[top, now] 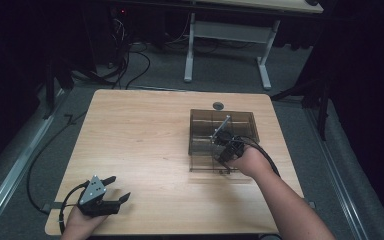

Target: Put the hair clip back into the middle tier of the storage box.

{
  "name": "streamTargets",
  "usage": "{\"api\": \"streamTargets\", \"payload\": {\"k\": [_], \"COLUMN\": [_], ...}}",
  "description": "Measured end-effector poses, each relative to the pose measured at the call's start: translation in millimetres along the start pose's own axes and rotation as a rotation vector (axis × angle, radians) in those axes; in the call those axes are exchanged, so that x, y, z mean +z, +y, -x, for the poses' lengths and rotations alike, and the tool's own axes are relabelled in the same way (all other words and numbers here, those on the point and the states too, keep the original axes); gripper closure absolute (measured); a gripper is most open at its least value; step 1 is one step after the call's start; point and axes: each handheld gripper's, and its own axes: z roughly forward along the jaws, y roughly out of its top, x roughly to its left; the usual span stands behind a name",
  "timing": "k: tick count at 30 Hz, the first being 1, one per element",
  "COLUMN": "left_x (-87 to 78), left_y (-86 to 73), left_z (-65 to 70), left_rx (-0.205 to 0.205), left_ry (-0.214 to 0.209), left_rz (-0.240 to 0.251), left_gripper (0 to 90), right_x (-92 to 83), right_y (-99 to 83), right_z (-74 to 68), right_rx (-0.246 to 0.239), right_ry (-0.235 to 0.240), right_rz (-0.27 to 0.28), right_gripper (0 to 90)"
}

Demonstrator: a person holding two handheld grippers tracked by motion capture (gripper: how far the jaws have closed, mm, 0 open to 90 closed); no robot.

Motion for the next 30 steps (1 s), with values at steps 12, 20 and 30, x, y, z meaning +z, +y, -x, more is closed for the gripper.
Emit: {"api": "streamTargets", "payload": {"k": [12, 20, 30], "left_x": [0.4, 0.8, 0.8], "left_y": [0.0, 0.1, 0.1], "left_z": [0.1, 0.5, 0.5], "left_rx": [0.001, -0.001, -0.001], "left_ry": [0.004, 0.005, 0.006], "left_rz": [0.002, 0.0, -0.001], "left_gripper": [22.2, 22.2, 22.2], "right_x": [-15.9, -24.1, -26.9], "right_y": [-13.8, -28.5, -45.3], "right_z": [-1.2, -5.1, -10.0], "right_rx": [0.021, 0.047, 0.064], "right_ry": [0.009, 0.016, 0.022], "right_rz": [0.003, 0.011, 0.01], "right_gripper": [86.1, 86.5, 86.4]}}
